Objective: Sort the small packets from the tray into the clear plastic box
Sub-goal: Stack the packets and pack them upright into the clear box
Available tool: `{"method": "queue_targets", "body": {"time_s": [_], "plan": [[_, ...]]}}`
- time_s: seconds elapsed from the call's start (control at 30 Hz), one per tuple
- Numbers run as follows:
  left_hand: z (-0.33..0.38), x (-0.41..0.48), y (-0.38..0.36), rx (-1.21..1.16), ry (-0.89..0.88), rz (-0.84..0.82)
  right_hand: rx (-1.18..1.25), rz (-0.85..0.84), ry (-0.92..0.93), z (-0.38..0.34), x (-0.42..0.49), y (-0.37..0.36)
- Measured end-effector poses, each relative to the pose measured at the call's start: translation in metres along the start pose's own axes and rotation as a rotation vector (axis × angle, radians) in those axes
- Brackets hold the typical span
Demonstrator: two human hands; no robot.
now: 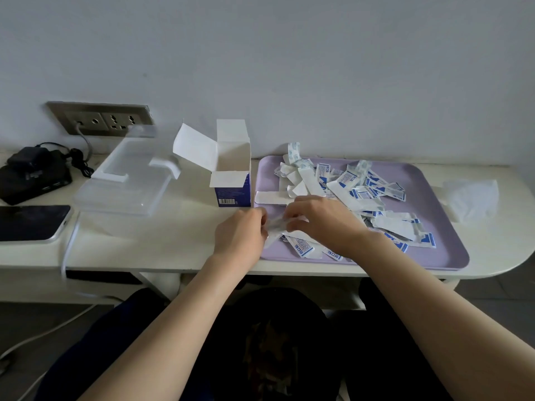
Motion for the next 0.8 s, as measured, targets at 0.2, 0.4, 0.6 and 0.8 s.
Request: {"method": "queue_targets", "body": {"time_s": [0.2,0.4,0.6,0.8], "plan": [[0.008,-0.001,0.001,-0.193,-0.034,-0.061,-0.189,-0.025,0.052,0.001,0.002,-0.013],[0.009,-0.003,0.004,-0.095,-0.097,-0.025,-0.288,0.038,0.088,0.001,0.005,-0.026],[0.013,-0.005,-0.002,-0.131,-0.127,-0.047,-0.343,0.076,0.182,-0.002,0.003,-0.036],[0.015,-0.01,-0.011,0.073,-0.244,-0.01,-0.352,-0.037,0.238,-0.003,-0.012,-0.047]]}}
Point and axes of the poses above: each hand's wrist, its own x-axis towards the middle knuckle, its own y-axis out of the back of the hand, z = x × y, the point moved 4 cm from there along x, towards the middle knuckle, and after that the axes turned 14 degrees about z, right-handed, at the moved point
